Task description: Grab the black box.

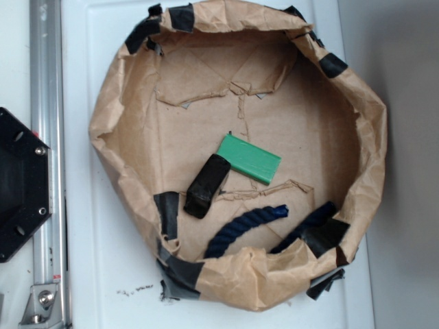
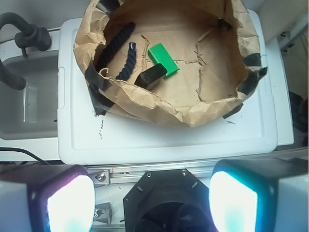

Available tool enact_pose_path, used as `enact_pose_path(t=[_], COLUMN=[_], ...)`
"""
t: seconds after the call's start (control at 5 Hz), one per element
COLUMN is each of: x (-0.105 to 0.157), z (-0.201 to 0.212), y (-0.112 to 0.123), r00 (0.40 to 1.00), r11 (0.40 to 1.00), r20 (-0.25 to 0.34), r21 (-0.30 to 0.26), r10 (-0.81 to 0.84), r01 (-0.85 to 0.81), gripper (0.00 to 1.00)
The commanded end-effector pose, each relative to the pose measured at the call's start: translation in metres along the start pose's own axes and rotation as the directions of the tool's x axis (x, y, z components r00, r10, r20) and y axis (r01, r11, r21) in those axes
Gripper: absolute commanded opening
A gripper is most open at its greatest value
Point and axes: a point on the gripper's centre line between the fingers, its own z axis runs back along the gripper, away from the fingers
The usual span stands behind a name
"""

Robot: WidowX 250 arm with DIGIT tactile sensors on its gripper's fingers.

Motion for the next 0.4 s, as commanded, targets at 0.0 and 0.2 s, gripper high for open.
enact_pose_path(t=[0.0,0.2], x=[0.0,0.047], z=[0.0,-0.022], y=[0.0,-0.009], r00=[1.0,0.967], r11=[1.0,0.965], r20=[0.0,0.02], r21=[0.0,-0.063], r10=[0.0,0.255], r01=[0.0,-0.254], gripper=[1.0,1.0])
